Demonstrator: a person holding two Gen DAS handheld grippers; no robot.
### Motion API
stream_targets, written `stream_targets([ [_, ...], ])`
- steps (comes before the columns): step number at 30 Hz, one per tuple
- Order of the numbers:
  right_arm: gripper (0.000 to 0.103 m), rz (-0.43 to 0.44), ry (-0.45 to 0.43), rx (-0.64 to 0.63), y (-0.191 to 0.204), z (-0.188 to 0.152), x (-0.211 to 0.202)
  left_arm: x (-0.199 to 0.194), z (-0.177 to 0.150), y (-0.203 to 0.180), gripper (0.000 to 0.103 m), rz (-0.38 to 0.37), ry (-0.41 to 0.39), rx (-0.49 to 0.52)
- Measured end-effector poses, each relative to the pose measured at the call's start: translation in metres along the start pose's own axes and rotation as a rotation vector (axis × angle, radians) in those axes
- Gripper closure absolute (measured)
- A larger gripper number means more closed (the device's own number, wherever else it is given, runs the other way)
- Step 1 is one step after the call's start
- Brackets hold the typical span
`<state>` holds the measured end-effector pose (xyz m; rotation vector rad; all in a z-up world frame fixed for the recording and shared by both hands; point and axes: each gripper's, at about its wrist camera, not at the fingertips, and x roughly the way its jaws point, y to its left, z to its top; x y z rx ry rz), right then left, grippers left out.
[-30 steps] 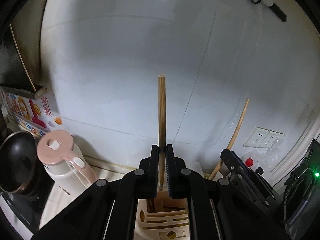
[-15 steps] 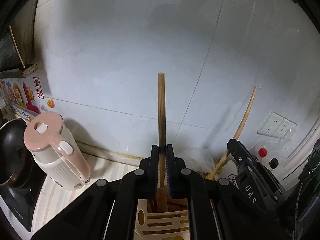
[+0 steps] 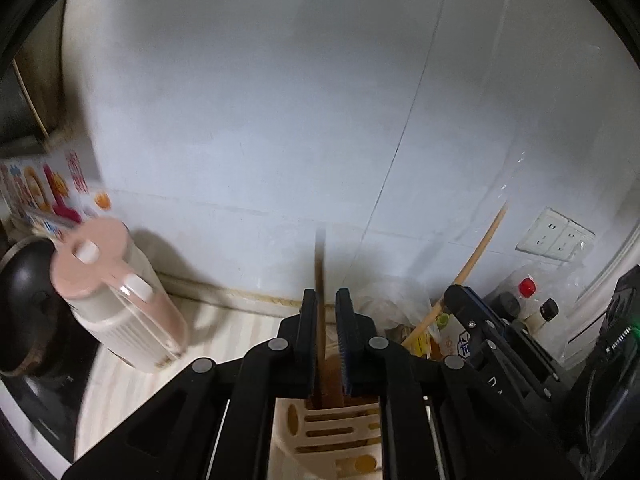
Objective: Organize utensils
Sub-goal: 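Lower both wooden chopsticks into the holder slots, then open both tools and pull them back from the holder, then grasp a wooden chopstick with the left tool while the right tool grasps another wooden chopstick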
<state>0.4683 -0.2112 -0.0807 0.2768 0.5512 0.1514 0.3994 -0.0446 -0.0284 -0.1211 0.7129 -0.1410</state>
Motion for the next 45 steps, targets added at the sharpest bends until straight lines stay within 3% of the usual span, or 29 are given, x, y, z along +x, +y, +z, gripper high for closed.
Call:
stream_targets([
  [1,0.093,-0.002,0.000,-0.001,0.001,0.002,-0.005,-0.007,0.001,-0.001,0.085,0.014,-0.013,0.008],
  [2,0.086,-0.002,-0.004,0.003,0.000,0.005,-0.011,-0.020,0.004,0.000,0.064,0.036,-0.036,0.014],
  [3,0.075,-0.007,-0.010,0.006,0.001,0.008,-0.018,-0.027,0.005,0.000,0.033,0.048,-0.047,0.016],
  [5,0.066,-0.019,-0.011,0.010,0.003,0.013,-0.030,-0.048,0.006,0.005,0.010,0.077,-0.075,0.005],
  [9,0.052,-0.109,0.043,0.038,0.007,0.019,-0.058,-0.073,-0.002,0.012,0.008,0.140,-0.069,0.033],
  [11,0.046,-0.136,0.069,0.051,0.008,0.018,-0.072,-0.078,-0.010,0.016,0.000,0.164,-0.051,0.042],
  [17,0.030,-0.211,0.130,0.074,0.006,-0.002,-0.115,-0.085,-0.049,0.021,0.000,0.178,0.021,0.068],
  [26,0.030,-0.279,0.249,0.094,-0.009,-0.060,-0.136,-0.063,-0.126,0.021,0.000,0.178,0.183,0.089],
  [34,0.030,-0.349,0.426,0.183,-0.061,-0.131,-0.120,-0.020,-0.187,0.019,0.000,0.180,0.320,0.077],
  [37,0.031,-0.366,0.494,0.234,-0.086,-0.158,-0.111,0.009,-0.214,0.013,0.000,0.139,0.417,0.062],
  [38,0.038,-0.367,0.510,0.248,-0.092,-0.163,-0.108,0.017,-0.221,0.011,0.001,0.121,0.442,0.062],
  [39,0.051,-0.367,0.538,0.264,-0.100,-0.174,-0.103,0.030,-0.232,0.006,0.004,0.104,0.481,0.068],
  [41,0.061,-0.374,0.596,0.282,-0.112,-0.191,-0.094,0.051,-0.249,-0.002,0.009,0.077,0.544,0.079],
  [42,0.062,-0.377,0.626,0.293,-0.119,-0.203,-0.089,0.063,-0.260,-0.007,0.023,0.068,0.581,0.086],
  [43,0.062,-0.384,0.644,0.294,-0.122,-0.210,-0.087,0.071,-0.267,-0.010,0.028,0.061,0.607,0.091],
  [45,0.062,-0.392,0.678,0.297,-0.128,-0.223,-0.083,0.090,-0.284,-0.016,0.051,0.060,0.665,0.102],
])
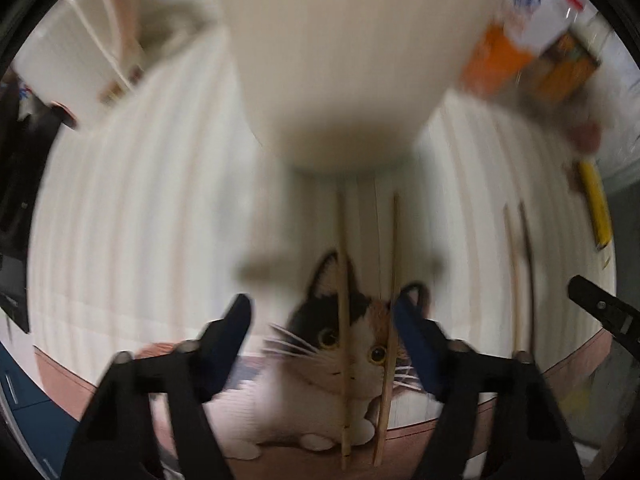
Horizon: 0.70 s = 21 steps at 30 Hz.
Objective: Organize utensils
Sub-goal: 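Grasp a wooden chopstick with the left tool while the right tool grasps another wooden chopstick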
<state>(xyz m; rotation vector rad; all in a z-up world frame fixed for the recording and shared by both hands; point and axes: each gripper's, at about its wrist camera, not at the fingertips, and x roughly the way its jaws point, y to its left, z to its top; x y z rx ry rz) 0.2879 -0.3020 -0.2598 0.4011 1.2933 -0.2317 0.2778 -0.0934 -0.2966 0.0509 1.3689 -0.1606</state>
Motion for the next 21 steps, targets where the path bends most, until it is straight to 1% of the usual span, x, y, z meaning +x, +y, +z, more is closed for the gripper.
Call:
stream_targets([
  [1,0.062,-0.005,0.018,0.002,-0.003,-0.002,0.006,0.008,-0.002,-0.003,0.058,0.004,0.015,0.006],
  [2,0.062,-0.009,0.032,0.004,-0.005,-0.004,0.011,0.015,-0.002,-0.005,0.069,0.015,0.032,0.009],
  [3,0.062,-0.011,0.043,0.004,-0.006,-0.005,0.014,0.022,-0.003,-0.006,0.084,0.028,0.046,0.014],
  [4,0.062,-0.010,0.053,0.003,-0.006,-0.007,0.017,0.024,-0.005,-0.006,0.091,0.025,0.047,0.018],
  [5,0.062,-0.007,0.067,0.000,-0.006,-0.008,0.022,0.025,-0.007,-0.005,0.099,0.037,0.044,0.019],
  [7,0.061,0.006,0.093,-0.011,-0.002,-0.008,0.027,0.023,-0.010,-0.001,0.099,0.070,0.026,0.028],
  [10,0.061,0.037,0.129,-0.039,0.011,-0.008,0.036,0.018,-0.018,0.021,0.099,0.104,0.018,-0.002],
  [12,0.061,0.062,0.157,-0.060,0.027,-0.008,0.042,0.017,-0.028,0.047,0.099,0.128,0.027,-0.052],
  [14,0.061,0.093,0.192,-0.088,0.048,-0.010,0.052,0.017,-0.037,0.067,0.099,0.135,0.044,-0.099],
  [15,0.061,0.105,0.203,-0.098,0.057,-0.009,0.056,0.015,-0.041,0.074,0.099,0.126,0.041,-0.122],
  [16,0.061,0.111,0.213,-0.113,0.068,-0.009,0.061,0.014,-0.045,0.083,0.099,0.136,0.044,-0.144],
  [18,0.061,0.109,0.237,-0.152,0.094,-0.009,0.076,0.013,-0.050,0.091,0.099,0.128,0.046,-0.167],
  [20,0.061,0.096,0.257,-0.184,0.111,-0.009,0.087,0.013,-0.054,0.096,0.099,0.124,0.043,-0.179],
  [21,0.062,0.069,0.281,-0.224,0.124,-0.011,0.095,0.013,-0.056,0.098,0.099,0.121,0.042,-0.180],
])
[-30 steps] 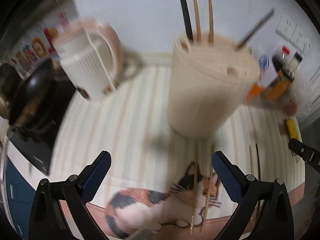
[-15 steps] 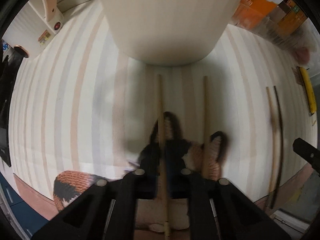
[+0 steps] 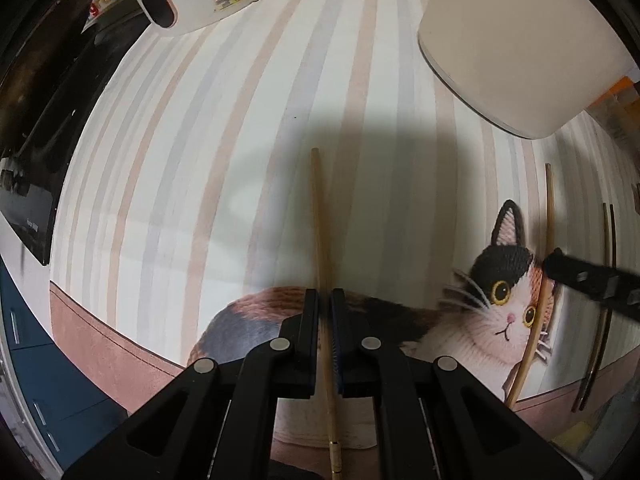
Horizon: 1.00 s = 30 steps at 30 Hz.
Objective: Organize utensils
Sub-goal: 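Grasp a wooden chopstick with the left tool while the right tool grasps another wooden chopstick, then lift both wooden chopsticks and carry them over the beige holder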
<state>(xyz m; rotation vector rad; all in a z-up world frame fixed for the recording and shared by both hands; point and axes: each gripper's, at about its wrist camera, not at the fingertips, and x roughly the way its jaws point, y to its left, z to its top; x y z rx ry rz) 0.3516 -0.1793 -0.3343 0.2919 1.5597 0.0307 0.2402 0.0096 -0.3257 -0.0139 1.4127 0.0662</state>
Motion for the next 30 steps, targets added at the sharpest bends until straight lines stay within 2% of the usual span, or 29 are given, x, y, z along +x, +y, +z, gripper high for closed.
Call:
stream_targets([
  [1,0.065,-0.028,0.014,-0.025,0.007,0.000,0.005,0.001,0.000,0.001,0.099,-0.004,-0.001,0.000],
  [3,0.097,-0.114,0.009,-0.093,0.019,-0.004,0.008,0.001,-0.002,0.003,0.099,-0.001,-0.004,0.006],
  [10,0.096,-0.188,0.057,-0.128,0.002,-0.020,0.010,-0.002,0.001,0.010,0.098,-0.021,-0.010,0.019],
  [16,0.094,-0.229,0.088,-0.153,0.012,-0.018,0.017,-0.001,0.010,0.011,0.098,-0.028,0.001,0.049],
  [25,0.094,-0.231,0.078,-0.152,0.013,-0.019,0.017,0.004,0.019,0.006,0.098,-0.026,-0.003,0.058],
  [30,0.096,-0.197,0.049,-0.132,0.003,-0.024,0.010,0.001,0.021,-0.001,0.099,0.001,-0.018,0.051],
])
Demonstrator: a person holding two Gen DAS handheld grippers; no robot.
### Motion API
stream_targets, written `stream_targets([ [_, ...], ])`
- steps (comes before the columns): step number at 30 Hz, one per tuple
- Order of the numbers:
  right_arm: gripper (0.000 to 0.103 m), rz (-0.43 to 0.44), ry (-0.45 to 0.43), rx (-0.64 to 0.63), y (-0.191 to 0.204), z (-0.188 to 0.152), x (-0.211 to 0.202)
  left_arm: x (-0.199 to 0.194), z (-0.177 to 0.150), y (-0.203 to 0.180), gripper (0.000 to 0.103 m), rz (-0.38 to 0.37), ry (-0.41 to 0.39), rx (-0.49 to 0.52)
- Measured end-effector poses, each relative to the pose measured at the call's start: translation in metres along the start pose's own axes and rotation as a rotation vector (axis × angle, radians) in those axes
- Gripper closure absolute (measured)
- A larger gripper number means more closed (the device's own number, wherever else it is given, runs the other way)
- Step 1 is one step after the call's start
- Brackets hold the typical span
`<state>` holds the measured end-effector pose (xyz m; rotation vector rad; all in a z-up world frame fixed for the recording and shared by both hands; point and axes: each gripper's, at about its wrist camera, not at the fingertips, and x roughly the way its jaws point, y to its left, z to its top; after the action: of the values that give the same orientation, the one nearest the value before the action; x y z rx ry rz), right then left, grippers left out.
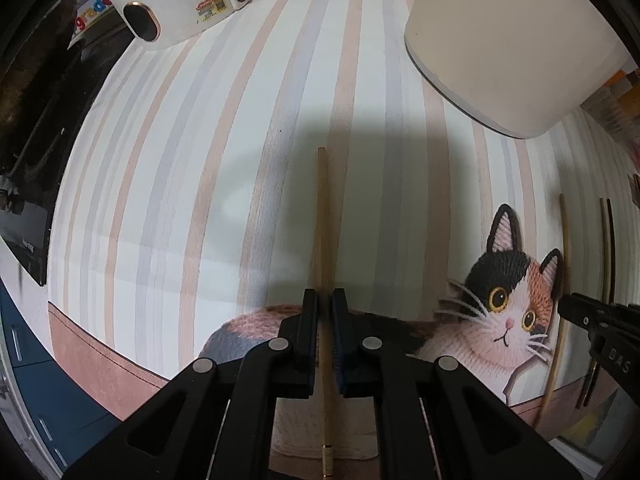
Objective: Organize utensils
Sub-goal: 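Lift both wooden chopsticks and carry them over the beige holder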
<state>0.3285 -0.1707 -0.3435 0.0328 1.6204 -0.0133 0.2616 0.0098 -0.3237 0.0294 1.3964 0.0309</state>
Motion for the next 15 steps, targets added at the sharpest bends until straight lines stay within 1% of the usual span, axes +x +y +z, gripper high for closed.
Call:
stream_targets([
  [3,0.096,0.070,-0.009,0.063,-0.015,-0.008,-0.003,-0.011,0.001,-0.005,0.099,-0.001,-0.027,0.004],
  [4,0.096,0.081,-0.025,0.075,-0.018,-0.009,-0.008,-0.017,0.002,-0.006,0.099,-0.007,-0.039,0.005],
  [10,0.096,0.112,-0.174,0.087,-0.026,-0.019,-0.054,-0.073,0.005,-0.017,0.099,-0.022,-0.171,0.019],
  [15,0.096,0.114,-0.301,0.072,-0.029,-0.033,-0.088,-0.108,0.008,-0.027,0.099,-0.029,-0.267,0.016],
])
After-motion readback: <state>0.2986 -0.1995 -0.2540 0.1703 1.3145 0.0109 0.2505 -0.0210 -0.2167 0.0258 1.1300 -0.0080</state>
